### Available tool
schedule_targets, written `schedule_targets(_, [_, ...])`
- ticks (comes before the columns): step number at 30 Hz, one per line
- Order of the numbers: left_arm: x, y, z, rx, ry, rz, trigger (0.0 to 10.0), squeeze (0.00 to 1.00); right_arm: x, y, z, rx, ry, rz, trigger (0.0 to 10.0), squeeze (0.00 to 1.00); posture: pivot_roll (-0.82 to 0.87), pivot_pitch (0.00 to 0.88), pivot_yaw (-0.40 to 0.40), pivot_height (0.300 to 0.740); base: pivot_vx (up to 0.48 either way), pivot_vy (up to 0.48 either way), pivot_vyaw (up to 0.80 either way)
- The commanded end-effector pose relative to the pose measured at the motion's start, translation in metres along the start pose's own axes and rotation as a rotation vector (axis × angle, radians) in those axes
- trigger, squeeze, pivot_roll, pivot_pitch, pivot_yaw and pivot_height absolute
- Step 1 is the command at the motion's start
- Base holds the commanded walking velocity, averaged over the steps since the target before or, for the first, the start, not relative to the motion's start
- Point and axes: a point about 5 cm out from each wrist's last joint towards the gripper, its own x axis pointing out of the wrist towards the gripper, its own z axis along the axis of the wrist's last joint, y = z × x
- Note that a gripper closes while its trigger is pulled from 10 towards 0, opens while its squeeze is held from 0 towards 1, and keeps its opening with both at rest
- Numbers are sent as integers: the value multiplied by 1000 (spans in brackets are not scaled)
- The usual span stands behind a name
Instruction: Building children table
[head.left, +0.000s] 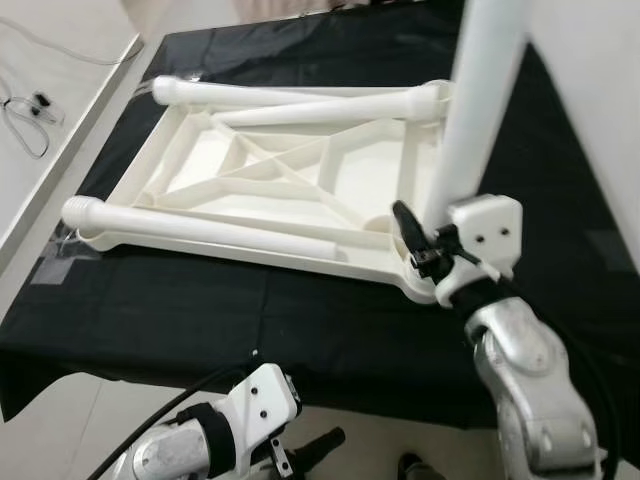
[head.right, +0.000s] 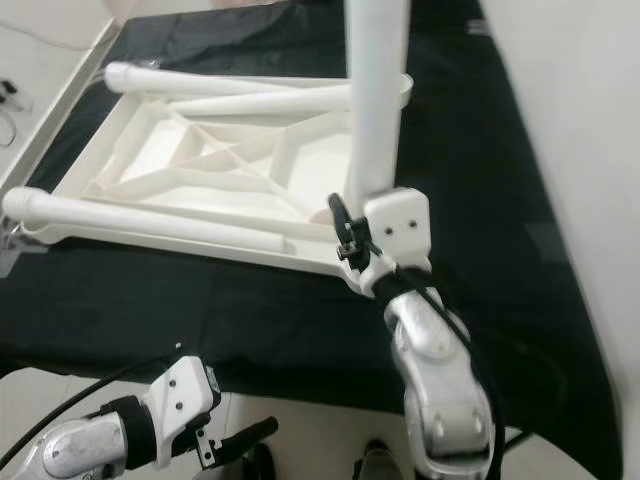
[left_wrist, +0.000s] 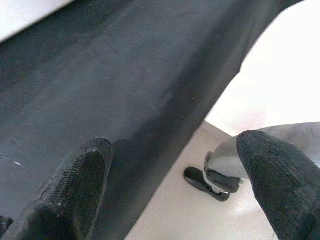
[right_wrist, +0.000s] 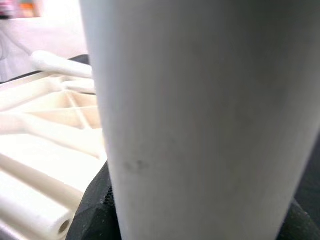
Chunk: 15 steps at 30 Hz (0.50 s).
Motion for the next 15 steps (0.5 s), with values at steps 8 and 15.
schedule_targets(8, [0, 1, -6, 1, 21, -15, 10000, 0, -10, 12, -56, 37, 359, -47, 10000, 0, -31, 312, 149, 740, 0, 0, 0])
schedule_targets(15, [2, 3, -9, -17, 15, 6, 10000, 0, 5, 6, -27, 267, 112, 143, 10000, 1000, -32, 305, 150, 740, 0, 0, 0])
